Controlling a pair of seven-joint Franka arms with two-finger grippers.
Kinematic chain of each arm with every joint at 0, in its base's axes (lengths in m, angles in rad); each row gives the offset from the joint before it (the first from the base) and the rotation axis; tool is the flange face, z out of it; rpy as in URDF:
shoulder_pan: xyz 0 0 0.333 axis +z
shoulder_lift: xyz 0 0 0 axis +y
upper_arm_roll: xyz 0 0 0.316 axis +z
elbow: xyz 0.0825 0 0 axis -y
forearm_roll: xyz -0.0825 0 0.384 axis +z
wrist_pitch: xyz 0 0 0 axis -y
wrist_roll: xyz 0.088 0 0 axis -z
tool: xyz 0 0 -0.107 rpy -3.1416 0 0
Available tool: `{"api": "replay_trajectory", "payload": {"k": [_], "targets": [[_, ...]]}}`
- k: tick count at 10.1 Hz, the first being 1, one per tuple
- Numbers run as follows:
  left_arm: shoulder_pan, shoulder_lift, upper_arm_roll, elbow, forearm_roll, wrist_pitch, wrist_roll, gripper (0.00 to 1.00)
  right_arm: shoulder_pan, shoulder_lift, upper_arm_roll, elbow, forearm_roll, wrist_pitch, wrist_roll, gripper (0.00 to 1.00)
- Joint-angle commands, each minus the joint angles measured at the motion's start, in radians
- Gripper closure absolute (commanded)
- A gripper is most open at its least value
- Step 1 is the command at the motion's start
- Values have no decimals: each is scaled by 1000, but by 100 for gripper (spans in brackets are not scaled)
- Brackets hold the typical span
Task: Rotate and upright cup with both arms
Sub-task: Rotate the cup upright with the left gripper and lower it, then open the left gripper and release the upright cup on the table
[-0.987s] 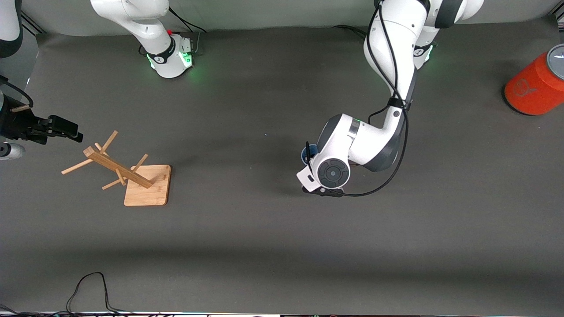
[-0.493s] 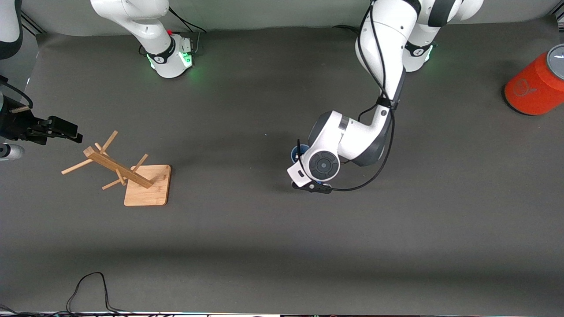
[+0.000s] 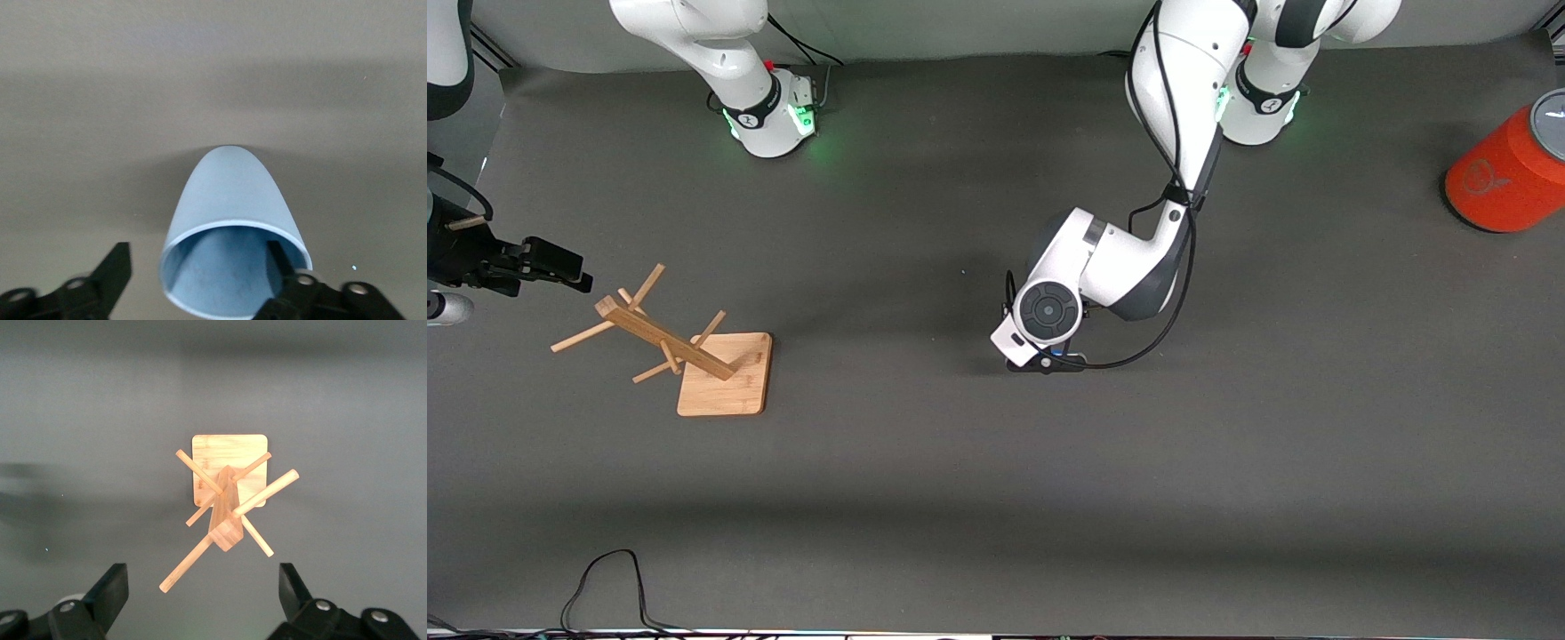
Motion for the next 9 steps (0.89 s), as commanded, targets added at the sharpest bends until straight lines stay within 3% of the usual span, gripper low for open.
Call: {"api": "replay_trajectory", "payload": {"k": [1,4,7,9], "targets": [[10,-96,10,-30,26,-52,-9,0,16,-14,-9,-16,-10,18,-9,0],[56,-205,44,-27,76,-104,18,0,14,-14,-9,-19,-10,18,-9,0],[63,-271,214,-29,136,-103,27,0,14,-12,-11,-21,-10,19,-7,0],[81,-312,263,-35,257,-103,49,0,16,-11,-11,-21,-10,21,-6,0]]}}
